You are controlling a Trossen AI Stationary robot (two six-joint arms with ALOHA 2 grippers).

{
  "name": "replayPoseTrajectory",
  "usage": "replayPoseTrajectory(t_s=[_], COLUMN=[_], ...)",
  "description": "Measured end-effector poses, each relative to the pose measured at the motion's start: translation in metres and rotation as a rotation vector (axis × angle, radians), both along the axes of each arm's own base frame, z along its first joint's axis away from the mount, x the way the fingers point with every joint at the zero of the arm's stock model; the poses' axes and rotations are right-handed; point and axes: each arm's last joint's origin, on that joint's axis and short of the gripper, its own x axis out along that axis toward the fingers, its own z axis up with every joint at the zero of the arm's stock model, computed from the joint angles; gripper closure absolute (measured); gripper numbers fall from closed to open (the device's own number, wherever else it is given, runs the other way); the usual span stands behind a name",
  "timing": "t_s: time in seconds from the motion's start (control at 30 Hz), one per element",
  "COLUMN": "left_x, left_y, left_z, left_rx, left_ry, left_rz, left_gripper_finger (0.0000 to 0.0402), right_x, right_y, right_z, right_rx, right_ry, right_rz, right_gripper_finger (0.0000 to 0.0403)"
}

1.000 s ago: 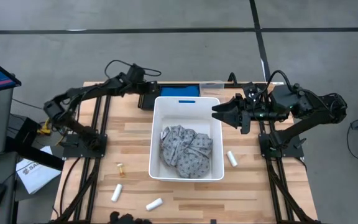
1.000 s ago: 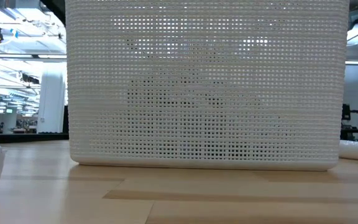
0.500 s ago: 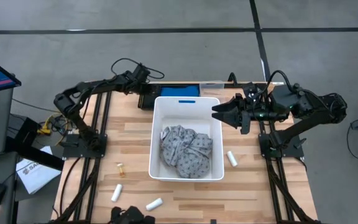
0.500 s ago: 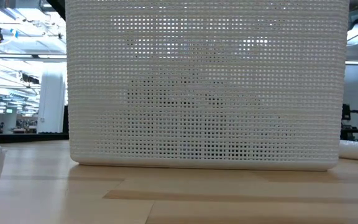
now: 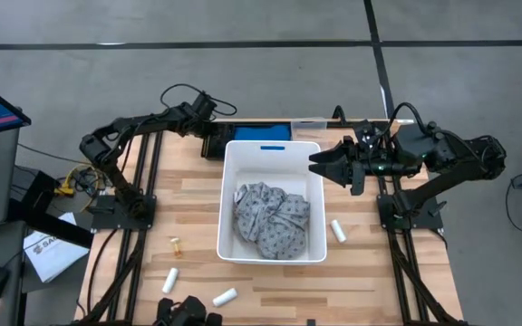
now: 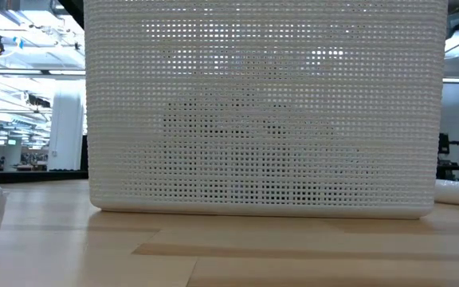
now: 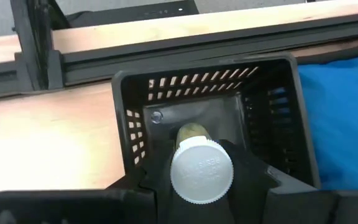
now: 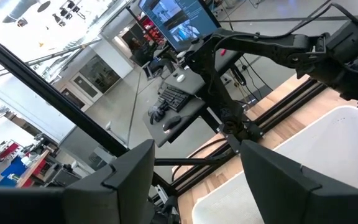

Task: Pick & place medical supplies in basket/bin
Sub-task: Put the top yellow pill bottle into the left black bin, then put the yellow pill bottle into the left black bin

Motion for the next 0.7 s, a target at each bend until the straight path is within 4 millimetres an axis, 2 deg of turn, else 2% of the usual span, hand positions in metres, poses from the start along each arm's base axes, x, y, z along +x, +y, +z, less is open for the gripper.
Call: replayPoseTrajectory(t_s=[0.27, 0.47, 0.57, 0.7], left_x=[0.001, 0.001, -0.001, -0.01], left_y=[0.002, 0.003, 0.0, -0.014], left_z=[0.001, 0.005, 0.02, 0.058], left_rx=[0.037, 0.073, 0.134, 0.25], left_ry=[0.014, 0.011, 0.001, -0.019], left_rz=[-0.009, -0.039, -0.083, -0.167], left_gripper_finger=[0.0247, 0.023, 0.0226, 0.0222], right_x=[0.0, 0.0, 0.0, 0.0], right_y=[0.0, 0.0, 0.0, 0.0], right_z=[0.0, 0.0, 0.0, 0.0], right_rx=[0.0, 0.0, 0.0, 0.001], right_ry=[0.0, -0.001, -0.001, -0.001], right_rz=[0.0, 0.0, 0.0, 0.0], right_gripper_finger=[0.0168, 0.0168, 0.0168, 0.0168])
